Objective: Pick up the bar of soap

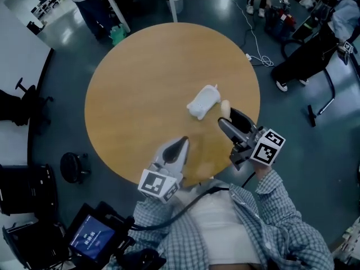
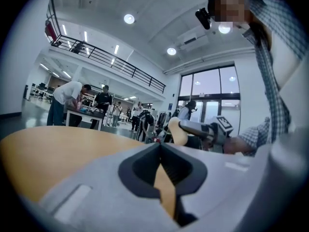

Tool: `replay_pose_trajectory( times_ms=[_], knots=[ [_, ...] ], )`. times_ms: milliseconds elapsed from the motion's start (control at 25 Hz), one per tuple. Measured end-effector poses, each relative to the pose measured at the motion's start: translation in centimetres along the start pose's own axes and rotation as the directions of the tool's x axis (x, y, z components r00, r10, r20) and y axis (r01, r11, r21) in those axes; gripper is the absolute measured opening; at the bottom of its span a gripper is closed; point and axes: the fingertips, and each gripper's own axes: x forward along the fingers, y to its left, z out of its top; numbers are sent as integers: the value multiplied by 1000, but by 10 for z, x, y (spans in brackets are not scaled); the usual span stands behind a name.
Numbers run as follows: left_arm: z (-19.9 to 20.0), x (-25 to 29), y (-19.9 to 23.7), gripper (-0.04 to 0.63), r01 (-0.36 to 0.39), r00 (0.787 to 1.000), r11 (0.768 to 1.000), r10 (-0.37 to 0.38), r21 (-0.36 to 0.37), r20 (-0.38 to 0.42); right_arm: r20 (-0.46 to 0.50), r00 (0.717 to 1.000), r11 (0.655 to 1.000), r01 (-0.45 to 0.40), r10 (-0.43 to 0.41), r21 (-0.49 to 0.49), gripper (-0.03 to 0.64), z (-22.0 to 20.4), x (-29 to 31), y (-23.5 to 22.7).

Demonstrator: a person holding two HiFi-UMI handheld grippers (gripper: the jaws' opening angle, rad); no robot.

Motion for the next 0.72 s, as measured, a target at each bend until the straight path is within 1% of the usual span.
replay_pose_trajectory(
  times_ms=[160, 240, 720],
  knots=[
    [0, 4, -6, -2, 25, 1000, 1000, -25, 7, 0, 91, 996, 995, 5, -14, 97, 273, 1, -19, 8],
    [2, 5, -8, -2, 26, 1000, 1000, -26, 4, -1, 128, 991, 992, 7, -23, 124, 273, 3, -26, 8],
    [1, 3, -10, -2, 31, 999, 999, -31, 12, -8, 173, 985, 988, -6, -21, 153, 273, 4, -34, 14]
  ],
)
